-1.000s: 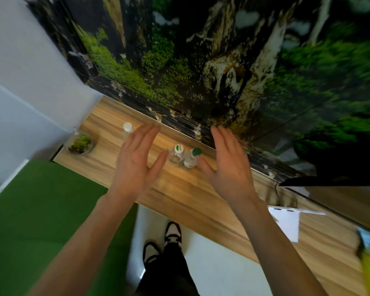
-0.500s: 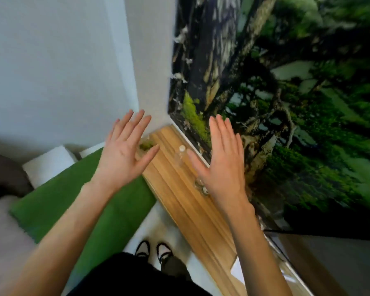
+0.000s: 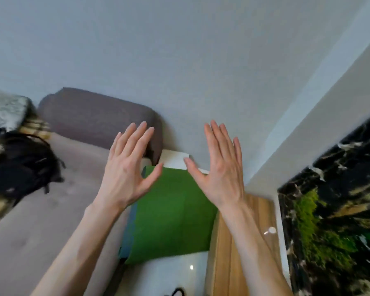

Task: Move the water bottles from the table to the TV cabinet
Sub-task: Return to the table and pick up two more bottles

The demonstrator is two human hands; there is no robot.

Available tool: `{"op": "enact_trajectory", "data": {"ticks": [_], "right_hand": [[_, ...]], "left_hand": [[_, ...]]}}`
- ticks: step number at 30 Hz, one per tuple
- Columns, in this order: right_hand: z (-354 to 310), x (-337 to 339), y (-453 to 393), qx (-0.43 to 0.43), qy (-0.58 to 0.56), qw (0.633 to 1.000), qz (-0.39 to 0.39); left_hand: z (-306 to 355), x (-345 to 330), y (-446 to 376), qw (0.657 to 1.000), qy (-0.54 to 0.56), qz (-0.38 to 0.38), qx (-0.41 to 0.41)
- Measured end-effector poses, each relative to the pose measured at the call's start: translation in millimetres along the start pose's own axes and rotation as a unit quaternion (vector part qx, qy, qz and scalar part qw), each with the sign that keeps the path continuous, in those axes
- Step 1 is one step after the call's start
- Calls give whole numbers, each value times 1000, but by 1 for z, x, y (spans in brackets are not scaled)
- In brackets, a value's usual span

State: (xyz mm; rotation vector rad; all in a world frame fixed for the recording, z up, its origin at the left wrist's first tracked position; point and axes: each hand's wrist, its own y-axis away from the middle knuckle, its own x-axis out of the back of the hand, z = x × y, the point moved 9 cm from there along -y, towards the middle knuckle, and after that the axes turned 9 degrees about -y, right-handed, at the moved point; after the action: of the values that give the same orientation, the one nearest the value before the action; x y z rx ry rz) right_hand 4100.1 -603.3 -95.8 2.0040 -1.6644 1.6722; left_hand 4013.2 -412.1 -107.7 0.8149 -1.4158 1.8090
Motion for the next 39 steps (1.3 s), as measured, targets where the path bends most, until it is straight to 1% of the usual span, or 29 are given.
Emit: {"op": "enact_trajectory", "data": {"ticks": [3,6,10,12,15,20,25,32,36,39], "right_hand": [[-72,-42,-21,72,-47,996,-27],[-154,-86,-29,132,-85,985,-73],[-278,-135,-14,216,-123,962,-116],[-341,-153,4,250,-147,948,-134],[-430,-174,36,296,-181,925,-158],[-567,-196,103,384,-207,883,-176],[-678,-207,175,454,-248,834,-194],[-805,-228,253,519,-293,769,-229],[-871,-249,289,537,-317,743,-243],[-920,-272,311,545,-328,728,-256]], "left_hand": [[-64,54,35,996,-60,27,67],[-129,112,88,981,-121,39,148],[-202,196,176,950,-182,63,244],[-230,238,225,932,-209,76,285],[-263,294,300,901,-250,75,348],[-297,383,421,849,-293,96,428],[-313,454,533,789,-333,125,500],[-325,516,654,715,-369,152,575],[-347,545,705,687,-379,152,601],[-376,568,736,670,-382,145,620]]}}
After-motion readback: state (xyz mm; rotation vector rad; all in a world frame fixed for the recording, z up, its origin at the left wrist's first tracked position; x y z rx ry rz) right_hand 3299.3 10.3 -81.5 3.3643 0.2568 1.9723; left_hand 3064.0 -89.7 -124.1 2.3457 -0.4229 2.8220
